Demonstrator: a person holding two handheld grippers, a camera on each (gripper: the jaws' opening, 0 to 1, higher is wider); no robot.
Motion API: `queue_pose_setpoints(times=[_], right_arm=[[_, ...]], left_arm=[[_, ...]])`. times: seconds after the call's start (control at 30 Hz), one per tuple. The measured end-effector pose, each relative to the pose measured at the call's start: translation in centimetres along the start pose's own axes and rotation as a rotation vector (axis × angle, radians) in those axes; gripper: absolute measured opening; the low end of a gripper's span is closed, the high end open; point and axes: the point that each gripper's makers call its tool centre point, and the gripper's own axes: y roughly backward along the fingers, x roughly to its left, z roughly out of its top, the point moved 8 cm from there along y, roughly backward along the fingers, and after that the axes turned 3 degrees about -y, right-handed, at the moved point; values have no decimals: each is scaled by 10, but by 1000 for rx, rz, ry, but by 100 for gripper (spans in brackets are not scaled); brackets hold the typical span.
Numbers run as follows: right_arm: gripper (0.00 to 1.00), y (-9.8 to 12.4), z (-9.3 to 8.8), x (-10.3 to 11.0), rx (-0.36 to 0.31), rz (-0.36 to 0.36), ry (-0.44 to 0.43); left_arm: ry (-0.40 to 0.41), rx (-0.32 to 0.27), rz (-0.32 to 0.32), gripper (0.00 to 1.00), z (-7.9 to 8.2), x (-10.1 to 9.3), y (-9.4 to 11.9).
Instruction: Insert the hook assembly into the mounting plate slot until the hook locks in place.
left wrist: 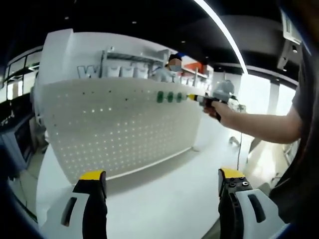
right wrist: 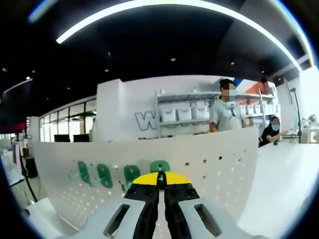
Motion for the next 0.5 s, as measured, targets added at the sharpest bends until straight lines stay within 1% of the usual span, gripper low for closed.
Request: queue_pose_setpoints(times=[0.2,0.3,0.4,0.5], right_arm=[[0,-3,4,-3,-17,2,15],[0,-3,1,-4,-18,10,16],[0,-3,-5,-7,0,6,15],[0,-3,-6,-9,-5,5,10]], left_arm=[[5,7,4,94,-2,2,-1],[8,11,4,93,-3,3,-3],[15,14,5,92,-3,4,-4],[17,12,6,92,-3,4,-5]])
